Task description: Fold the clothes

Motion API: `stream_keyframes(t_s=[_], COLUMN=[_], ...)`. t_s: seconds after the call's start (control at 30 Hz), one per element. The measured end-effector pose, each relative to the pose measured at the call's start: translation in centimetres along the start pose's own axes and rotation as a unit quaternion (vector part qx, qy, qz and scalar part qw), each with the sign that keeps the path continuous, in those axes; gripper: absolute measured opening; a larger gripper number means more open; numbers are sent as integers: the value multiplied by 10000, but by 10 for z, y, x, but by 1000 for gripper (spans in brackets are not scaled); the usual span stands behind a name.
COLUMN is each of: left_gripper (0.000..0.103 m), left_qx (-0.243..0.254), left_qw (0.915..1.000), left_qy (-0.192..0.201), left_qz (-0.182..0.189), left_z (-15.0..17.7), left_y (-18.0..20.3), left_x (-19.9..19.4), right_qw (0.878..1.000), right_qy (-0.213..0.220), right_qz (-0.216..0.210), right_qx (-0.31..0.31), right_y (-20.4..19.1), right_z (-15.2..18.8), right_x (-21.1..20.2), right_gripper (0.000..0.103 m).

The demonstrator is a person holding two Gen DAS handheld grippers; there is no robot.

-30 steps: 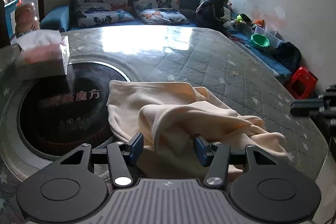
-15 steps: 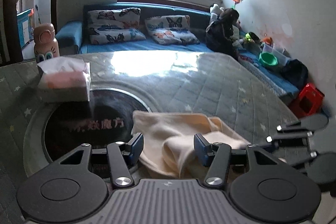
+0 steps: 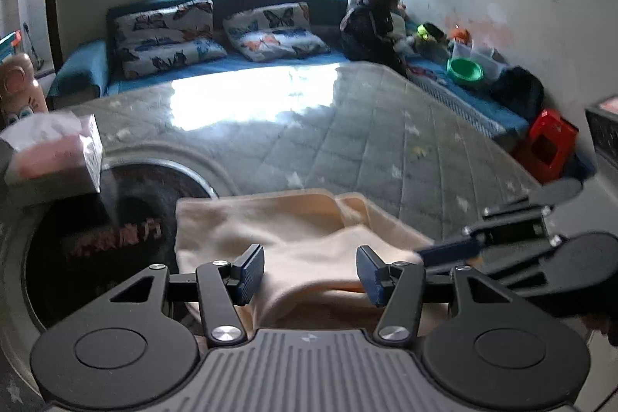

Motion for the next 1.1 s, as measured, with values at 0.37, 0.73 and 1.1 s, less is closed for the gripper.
stream_keyframes(t_s=[0.37,0.73,1.1], left_gripper=[60,5,3], left_qx=[332,32,-343], left_qw=[9987,9987,9947], left_qy=[243,488,642], left_qz=[308,-107,-722], left_z=[4,2,7], left_y=[9,-24,-75], left_x=[-7,-14,-55], right_qw=[9977,9941,9842], right_qy=[538,601,-3], right_qz=[-90,-286,106], right_qx=[-404,-860,-1766], right_y=[-18,-44,-65], right_z=[-45,-55,-1], right_x=[-18,-25,17], right_gripper=[6,14,33])
Point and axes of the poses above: each gripper's, at about its wrist camera, not at the fingertips, and x roughly the way its jaws point, y to its right, z to its underside, the point moved 1 cm from there along x, roughly the way its jaws point, and after that the axes turned 10 degrees about y, right-handed, at the moved point
